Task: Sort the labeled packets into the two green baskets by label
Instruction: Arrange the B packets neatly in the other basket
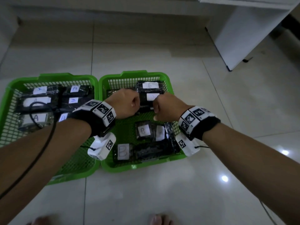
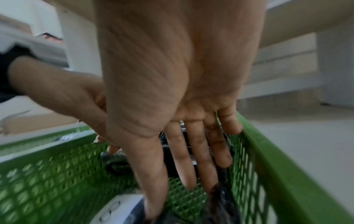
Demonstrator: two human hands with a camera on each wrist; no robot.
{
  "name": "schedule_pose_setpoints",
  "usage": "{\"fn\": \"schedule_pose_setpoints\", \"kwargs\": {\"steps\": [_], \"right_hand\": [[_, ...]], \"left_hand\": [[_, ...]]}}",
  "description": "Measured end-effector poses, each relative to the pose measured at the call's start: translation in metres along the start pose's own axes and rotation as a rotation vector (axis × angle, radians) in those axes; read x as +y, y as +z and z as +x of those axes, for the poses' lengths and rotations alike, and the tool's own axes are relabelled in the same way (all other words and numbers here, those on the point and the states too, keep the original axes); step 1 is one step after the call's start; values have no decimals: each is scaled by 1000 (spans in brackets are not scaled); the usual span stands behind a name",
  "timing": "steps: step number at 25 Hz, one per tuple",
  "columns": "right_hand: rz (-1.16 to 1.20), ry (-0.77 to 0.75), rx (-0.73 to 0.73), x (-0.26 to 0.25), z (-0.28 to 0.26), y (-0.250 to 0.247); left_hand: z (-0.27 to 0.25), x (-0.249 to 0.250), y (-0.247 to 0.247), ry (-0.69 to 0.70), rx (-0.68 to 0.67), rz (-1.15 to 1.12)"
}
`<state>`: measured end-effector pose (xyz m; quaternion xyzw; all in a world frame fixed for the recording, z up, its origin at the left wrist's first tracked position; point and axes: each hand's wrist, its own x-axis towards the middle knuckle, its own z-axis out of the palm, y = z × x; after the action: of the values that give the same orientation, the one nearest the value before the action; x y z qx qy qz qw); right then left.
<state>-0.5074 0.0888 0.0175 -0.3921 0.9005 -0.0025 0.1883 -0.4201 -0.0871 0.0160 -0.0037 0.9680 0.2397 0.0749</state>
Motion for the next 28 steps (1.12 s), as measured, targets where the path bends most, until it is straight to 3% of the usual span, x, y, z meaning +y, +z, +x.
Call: {"fn": "schedule_pose_setpoints", "kwargs": {"steps": [3, 5, 6, 7, 10, 15, 17, 21, 25, 28], "right_hand": [[-325, -8, -213, -10, -18, 1], [-604, -56, -239, -18, -30, 9], [-625, -65, -228, -21, -35, 13], [-567, -58, -218, -22, -37, 13], [-74, 29, -171, -8, -34, 1], [760, 152, -43, 20, -34, -32], [974, 182, -4, 21, -34, -38], [1147, 197, 68, 13, -24, -41], [1302, 189, 28, 1, -16, -37], [1265, 244, 171, -17, -3, -32]], "left_hand": [[-5, 21, 9, 69, -252, 17], [-3, 33, 19, 89, -355, 45], [-1, 38, 25, 94, -371, 64], [0, 40, 30, 92, -371, 75], [4, 41, 32, -22, -341, -32], [-4, 32, 10, -229, -411, -843], [-8, 30, 4, -241, -388, -922], [-13, 24, -5, -266, -264, -974], [-20, 13, -20, -350, -50, -969], [-22, 5, -25, -413, 111, -1077]]}}
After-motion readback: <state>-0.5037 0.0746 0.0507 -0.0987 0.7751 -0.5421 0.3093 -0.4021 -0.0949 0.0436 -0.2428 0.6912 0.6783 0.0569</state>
